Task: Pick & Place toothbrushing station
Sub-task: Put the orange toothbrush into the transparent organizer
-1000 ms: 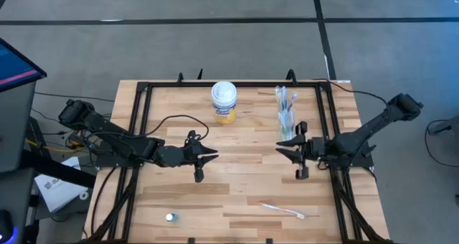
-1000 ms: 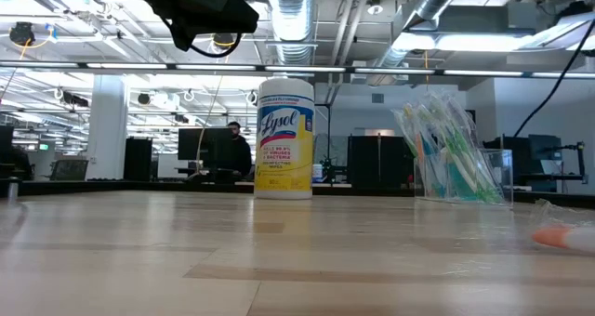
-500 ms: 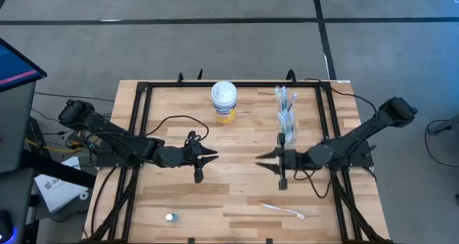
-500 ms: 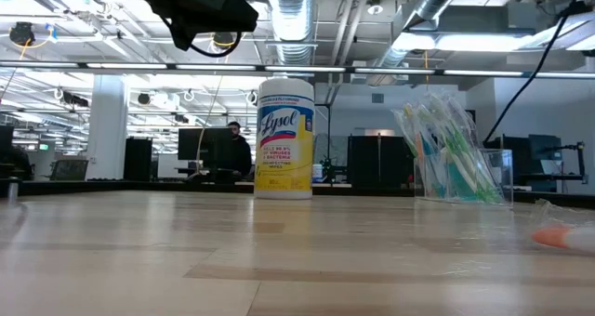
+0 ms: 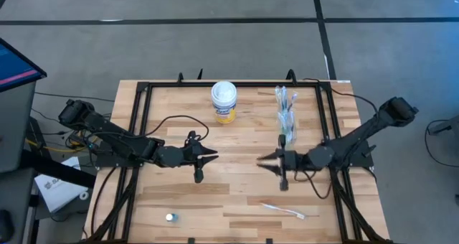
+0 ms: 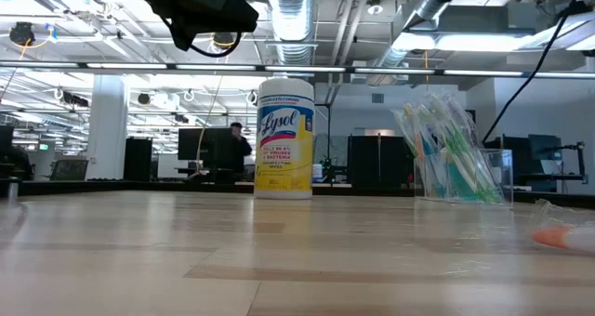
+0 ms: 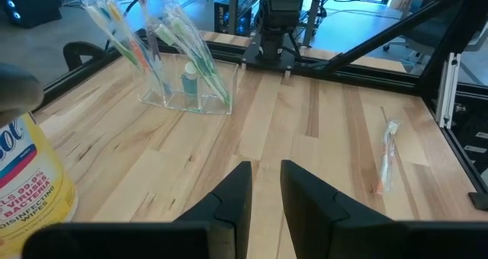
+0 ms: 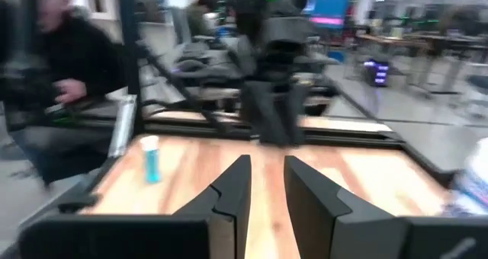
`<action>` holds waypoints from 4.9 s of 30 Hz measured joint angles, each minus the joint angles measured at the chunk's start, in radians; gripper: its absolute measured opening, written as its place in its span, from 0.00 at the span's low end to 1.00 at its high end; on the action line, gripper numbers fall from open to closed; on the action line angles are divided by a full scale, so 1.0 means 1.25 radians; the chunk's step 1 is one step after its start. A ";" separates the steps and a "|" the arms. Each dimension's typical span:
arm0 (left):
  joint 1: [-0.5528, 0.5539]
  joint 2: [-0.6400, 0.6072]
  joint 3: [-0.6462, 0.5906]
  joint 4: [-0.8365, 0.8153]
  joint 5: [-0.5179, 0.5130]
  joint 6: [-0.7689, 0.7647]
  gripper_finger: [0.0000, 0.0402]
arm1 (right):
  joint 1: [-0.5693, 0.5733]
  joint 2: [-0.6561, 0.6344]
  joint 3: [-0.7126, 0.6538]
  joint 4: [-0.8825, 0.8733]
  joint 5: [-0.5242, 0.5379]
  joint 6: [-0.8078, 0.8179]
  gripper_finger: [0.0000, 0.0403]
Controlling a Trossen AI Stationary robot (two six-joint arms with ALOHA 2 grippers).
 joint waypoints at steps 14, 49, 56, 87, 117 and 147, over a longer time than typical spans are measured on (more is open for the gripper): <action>0.000 0.000 0.000 0.002 0.000 0.000 0.17 | 0.081 0.007 0.000 -0.123 -0.042 0.144 0.18; 0.000 0.000 0.000 0.001 0.000 0.000 0.17 | 0.225 0.006 0.000 -0.488 -0.256 0.561 0.18; 0.000 0.000 0.000 0.000 0.000 0.000 0.17 | 0.271 0.008 0.000 -0.576 -0.265 0.699 0.18; 0.000 0.000 0.000 -0.001 0.000 0.000 0.17 | 0.311 0.229 -0.001 -0.516 -0.415 0.869 0.18; 0.000 0.000 0.000 -0.001 0.000 0.000 0.17 | 0.301 0.257 -0.001 -0.511 -0.446 0.893 0.18; 0.000 0.000 0.000 -0.001 0.000 -0.002 0.17 | 0.248 0.323 0.209 -0.808 -0.351 0.677 0.00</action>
